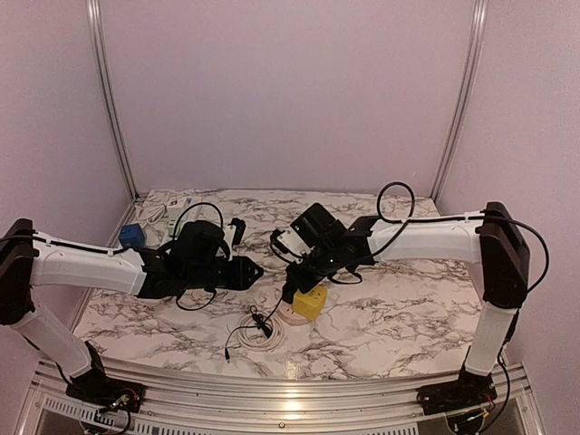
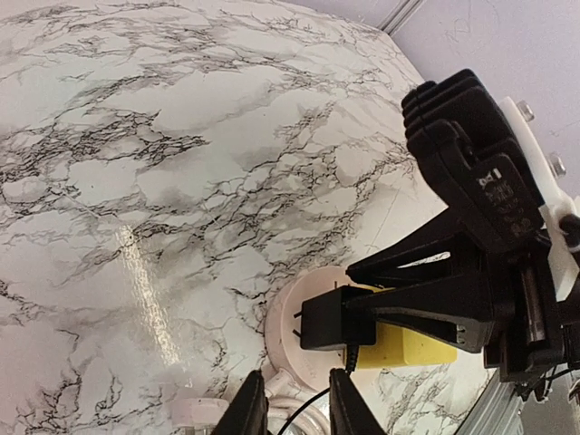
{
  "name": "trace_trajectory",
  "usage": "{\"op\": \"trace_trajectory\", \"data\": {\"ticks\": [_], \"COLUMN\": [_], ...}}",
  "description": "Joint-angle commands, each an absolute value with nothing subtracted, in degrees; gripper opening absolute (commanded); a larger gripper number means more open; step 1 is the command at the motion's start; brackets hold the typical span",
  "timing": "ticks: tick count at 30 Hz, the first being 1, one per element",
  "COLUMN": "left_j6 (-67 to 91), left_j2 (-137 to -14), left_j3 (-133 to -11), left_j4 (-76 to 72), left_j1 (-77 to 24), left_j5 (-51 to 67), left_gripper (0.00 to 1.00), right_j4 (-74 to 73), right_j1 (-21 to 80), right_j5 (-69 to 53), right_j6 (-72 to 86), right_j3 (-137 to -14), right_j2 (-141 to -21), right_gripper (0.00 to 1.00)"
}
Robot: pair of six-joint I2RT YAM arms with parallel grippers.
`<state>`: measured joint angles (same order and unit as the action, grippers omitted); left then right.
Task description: Insert the plug
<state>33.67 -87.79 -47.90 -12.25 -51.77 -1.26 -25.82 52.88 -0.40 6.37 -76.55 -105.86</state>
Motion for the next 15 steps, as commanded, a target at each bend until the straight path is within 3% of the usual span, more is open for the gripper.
{"op": "trace_trajectory", "data": {"ticks": [1,7,10,13,15], "left_j6": [33.66,33.49,33.02,32.36,31.59], "left_j2": [-84.84,-83.83,-83.53,-82.67,-82.0], "left_j3": [-44.93,-43.43,-42.8,-41.57,-41.11], "left_j4": [-12.08,-12.09,-12.43,-13.7,-14.4], "left_j1": [-51.42,-51.41,-51.48,-52.01,-52.74], "left_j5": [-4.08,-4.43,-4.66,-4.3,-4.25], "left_gripper": [0.24,0.25,0.36,0.5,0.59], "right_j4": [-31.16,-32.89,-32.54,-32.03,-31.11], "right_j1": [54.56,55.4,55.25,54.75,54.48], "right_j5": [5.19,7.15,7.79,8.68,9.36], "right_j6": [4.07,3.67,3.82,4.0,4.19], "right_j3": [-79.32,-81.76,-83.06,-84.16,-83.95], "right_j2": [-109.9,-110.07,-107.93,-104.67,-101.82], "right_gripper": [0.17,0.17,0.2,0.35,0.63]}}
